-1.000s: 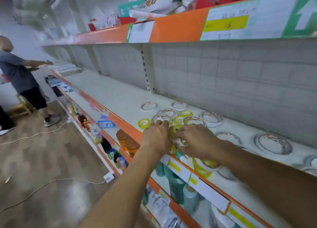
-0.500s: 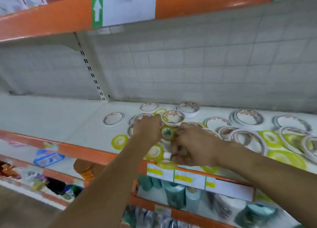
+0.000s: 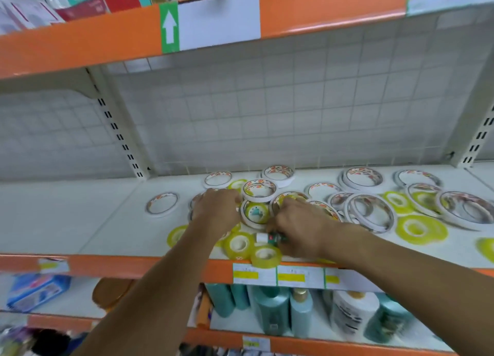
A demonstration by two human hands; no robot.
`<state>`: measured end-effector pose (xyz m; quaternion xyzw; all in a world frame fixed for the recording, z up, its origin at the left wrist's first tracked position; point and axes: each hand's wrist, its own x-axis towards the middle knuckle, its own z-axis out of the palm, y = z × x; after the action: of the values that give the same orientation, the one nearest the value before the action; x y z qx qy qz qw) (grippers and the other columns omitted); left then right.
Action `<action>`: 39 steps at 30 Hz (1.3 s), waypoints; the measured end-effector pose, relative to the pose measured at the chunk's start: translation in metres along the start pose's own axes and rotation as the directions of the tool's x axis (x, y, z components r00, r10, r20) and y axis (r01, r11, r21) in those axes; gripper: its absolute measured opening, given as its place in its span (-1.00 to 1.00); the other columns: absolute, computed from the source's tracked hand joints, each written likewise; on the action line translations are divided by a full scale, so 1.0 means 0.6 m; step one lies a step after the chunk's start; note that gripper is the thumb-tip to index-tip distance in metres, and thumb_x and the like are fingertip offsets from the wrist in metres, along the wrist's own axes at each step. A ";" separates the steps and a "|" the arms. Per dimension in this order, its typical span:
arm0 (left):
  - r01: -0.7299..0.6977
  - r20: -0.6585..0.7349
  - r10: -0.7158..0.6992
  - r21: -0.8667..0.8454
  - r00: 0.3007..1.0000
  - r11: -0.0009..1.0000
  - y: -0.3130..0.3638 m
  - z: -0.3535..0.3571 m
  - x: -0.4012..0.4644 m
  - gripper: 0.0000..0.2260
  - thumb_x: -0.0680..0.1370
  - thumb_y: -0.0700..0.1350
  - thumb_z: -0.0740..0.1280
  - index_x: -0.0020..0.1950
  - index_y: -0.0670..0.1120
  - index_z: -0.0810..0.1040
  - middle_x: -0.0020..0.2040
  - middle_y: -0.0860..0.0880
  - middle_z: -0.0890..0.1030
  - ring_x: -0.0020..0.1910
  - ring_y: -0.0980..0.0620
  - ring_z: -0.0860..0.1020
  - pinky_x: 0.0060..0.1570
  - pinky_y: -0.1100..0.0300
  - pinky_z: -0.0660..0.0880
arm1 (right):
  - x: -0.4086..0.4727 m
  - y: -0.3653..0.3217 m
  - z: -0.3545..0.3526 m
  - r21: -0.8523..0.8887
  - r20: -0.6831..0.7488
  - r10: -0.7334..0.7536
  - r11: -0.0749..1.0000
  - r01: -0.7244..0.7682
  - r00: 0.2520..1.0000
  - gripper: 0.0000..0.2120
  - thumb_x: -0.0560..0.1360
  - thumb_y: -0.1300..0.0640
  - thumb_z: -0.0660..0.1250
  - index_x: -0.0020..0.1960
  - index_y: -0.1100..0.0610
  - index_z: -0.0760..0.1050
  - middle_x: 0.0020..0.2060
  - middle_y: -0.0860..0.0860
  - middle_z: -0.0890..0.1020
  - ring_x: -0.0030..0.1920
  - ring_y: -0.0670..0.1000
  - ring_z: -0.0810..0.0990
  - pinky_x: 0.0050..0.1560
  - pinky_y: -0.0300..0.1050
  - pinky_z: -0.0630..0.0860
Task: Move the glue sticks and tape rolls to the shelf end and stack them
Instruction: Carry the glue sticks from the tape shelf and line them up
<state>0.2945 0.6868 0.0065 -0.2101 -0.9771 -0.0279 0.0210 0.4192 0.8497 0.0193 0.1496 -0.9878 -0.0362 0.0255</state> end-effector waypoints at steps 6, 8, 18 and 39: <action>0.008 -0.029 -0.006 0.088 1.000 0.996 0.012 -0.002 0.009 -0.77 0.51 0.03 0.34 0.15 0.10 0.48 0.14 0.01 0.61 0.20 -0.07 0.51 0.20 0.04 0.34 | 0.003 0.013 0.009 0.079 -0.035 0.083 0.994 -0.080 0.996 -0.72 0.44 0.04 0.32 0.14 -0.03 0.61 -0.03 0.04 0.65 0.12 0.13 0.48 0.02 -0.12 0.35; 0.014 -0.062 -0.006 0.136 0.998 0.991 0.020 -0.005 0.007 -0.77 0.53 -0.01 0.35 0.18 0.08 0.48 0.14 -0.02 0.59 0.19 -0.08 0.50 0.20 0.05 0.35 | 0.003 0.017 0.013 0.126 -0.044 0.103 0.987 -0.096 0.994 -0.72 0.42 0.03 0.34 0.12 -0.02 0.61 -0.02 0.02 0.66 0.10 0.14 0.51 0.07 -0.10 0.44; 0.022 -0.056 -0.026 -0.082 0.998 0.996 0.014 -0.004 0.011 -0.74 0.42 0.05 0.49 0.04 0.21 0.53 0.07 0.04 0.61 0.14 -0.03 0.53 0.11 0.10 0.43 | 0.009 0.024 0.004 0.238 -0.042 0.166 0.959 -0.152 0.985 -0.77 0.49 0.11 0.30 0.14 0.08 0.52 0.07 0.08 0.62 0.08 0.15 0.57 0.00 0.01 0.52; -0.066 0.111 0.055 0.096 0.992 0.993 0.004 -0.062 -0.041 -0.64 0.50 -0.12 0.32 0.29 0.10 0.45 0.19 -0.05 0.54 0.13 -0.09 0.52 -0.02 0.10 0.47 | 0.014 0.005 -0.013 0.315 -0.071 0.190 0.936 -0.159 0.979 -0.53 0.47 0.17 0.31 0.35 -0.05 0.34 0.21 -0.01 0.48 0.16 0.11 0.54 0.03 0.03 0.54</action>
<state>0.3191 0.6764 0.0427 -0.2396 -0.9701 0.0330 -0.0204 0.4107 0.8494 0.0274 0.0652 -0.9881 0.1278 0.0546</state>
